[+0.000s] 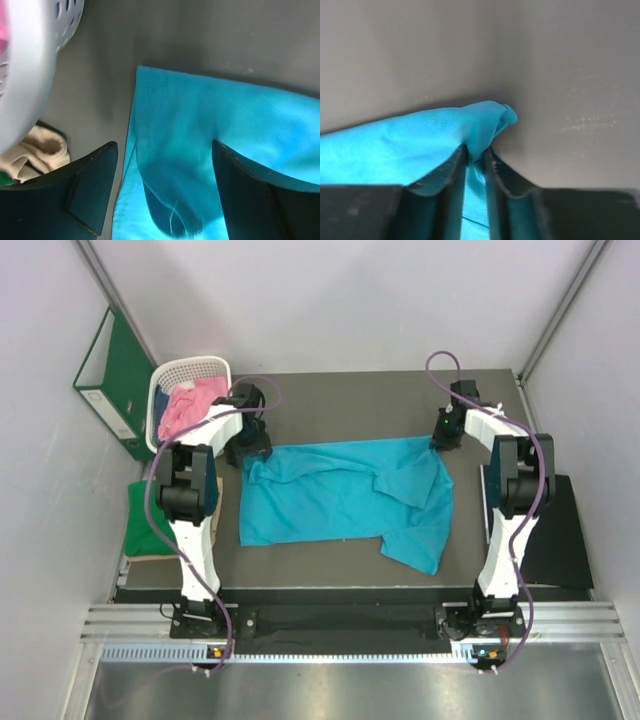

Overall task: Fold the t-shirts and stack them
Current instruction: Fold the flattened tshirt in 1/3 of the way

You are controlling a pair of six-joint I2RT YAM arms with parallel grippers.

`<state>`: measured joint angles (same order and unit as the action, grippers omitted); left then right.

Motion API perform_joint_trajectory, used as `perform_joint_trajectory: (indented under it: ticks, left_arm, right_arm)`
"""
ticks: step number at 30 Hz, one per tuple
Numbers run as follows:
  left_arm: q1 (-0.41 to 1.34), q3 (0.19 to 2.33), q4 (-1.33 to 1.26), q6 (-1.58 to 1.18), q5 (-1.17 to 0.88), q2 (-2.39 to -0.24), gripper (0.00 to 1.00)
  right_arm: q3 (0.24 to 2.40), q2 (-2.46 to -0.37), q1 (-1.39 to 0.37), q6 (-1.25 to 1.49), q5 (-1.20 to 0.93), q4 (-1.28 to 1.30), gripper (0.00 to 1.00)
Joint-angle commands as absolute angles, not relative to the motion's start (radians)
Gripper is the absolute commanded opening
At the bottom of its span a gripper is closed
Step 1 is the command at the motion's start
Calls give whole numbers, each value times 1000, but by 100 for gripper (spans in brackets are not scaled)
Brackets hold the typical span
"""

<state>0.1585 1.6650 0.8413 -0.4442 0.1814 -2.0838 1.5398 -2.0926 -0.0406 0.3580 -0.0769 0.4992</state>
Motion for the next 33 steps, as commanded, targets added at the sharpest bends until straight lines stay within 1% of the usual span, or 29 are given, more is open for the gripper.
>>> perform_joint_trajectory:
  ticks: [1, 2, 3, 4, 5, 6, 15, 23, 26, 27, 28, 29, 30, 31, 32, 33]
  left_arm:
    - [156, 1712, 854, -471, 230, -2127, 76]
    - [156, 1724, 857, -471, 229, -2137, 71]
    - [156, 1732, 859, -474, 229, -2147, 61]
    - [156, 1738, 859, -474, 229, -2166, 46]
    - [156, 1755, 861, -476, 232, -2175, 7]
    - [156, 1767, 868, -482, 235, -2184, 0]
    - [163, 1923, 835, -476, 192, -2281, 0]
    - [167, 2186, 828, -454, 135, -2430, 0]
    - [170, 2217, 815, -449, 133, -2445, 0]
    - [170, 2215, 810, -448, 136, -2439, 0]
    - [170, 2212, 807, -445, 138, -2434, 4]
    - [170, 2209, 804, -442, 144, -2427, 22]
    - [172, 2204, 801, -434, 150, -2405, 38]
    - [175, 2191, 798, -430, 172, -2393, 51]
    - [178, 2180, 792, -426, 184, -2373, 79]
    - [181, 2166, 776, -411, 196, -2324, 88]
  right_arm:
    - [1582, -2112, -37, 353, -123, 453, 14]
    - [1586, -2111, -38, 353, -121, 451, 12]
    - [1592, -2112, -37, 351, -121, 451, 11]
    - [1597, -2114, -35, 348, -118, 453, 8]
    - [1604, -2112, -35, 347, -118, 451, 7]
    - [1611, -2112, -34, 347, -118, 451, 6]
    - [1667, -2135, -6, 365, -107, 423, 4]
    - [1841, -2247, -8, 380, -112, 428, 5]
    - [1905, -2281, -8, 379, -115, 440, 7]
    - [1917, -2286, -8, 377, -117, 446, 13]
    - [1927, -2289, -8, 377, -114, 446, 19]
    - [1927, -2286, -8, 376, -114, 445, 25]
    - [1925, -2278, -8, 376, -106, 448, 36]
    - [1913, -2269, -8, 374, -100, 448, 42]
    - [1901, -2235, -8, 373, -95, 443, 48]
    - [1884, -2209, -8, 365, -66, 442, 53]
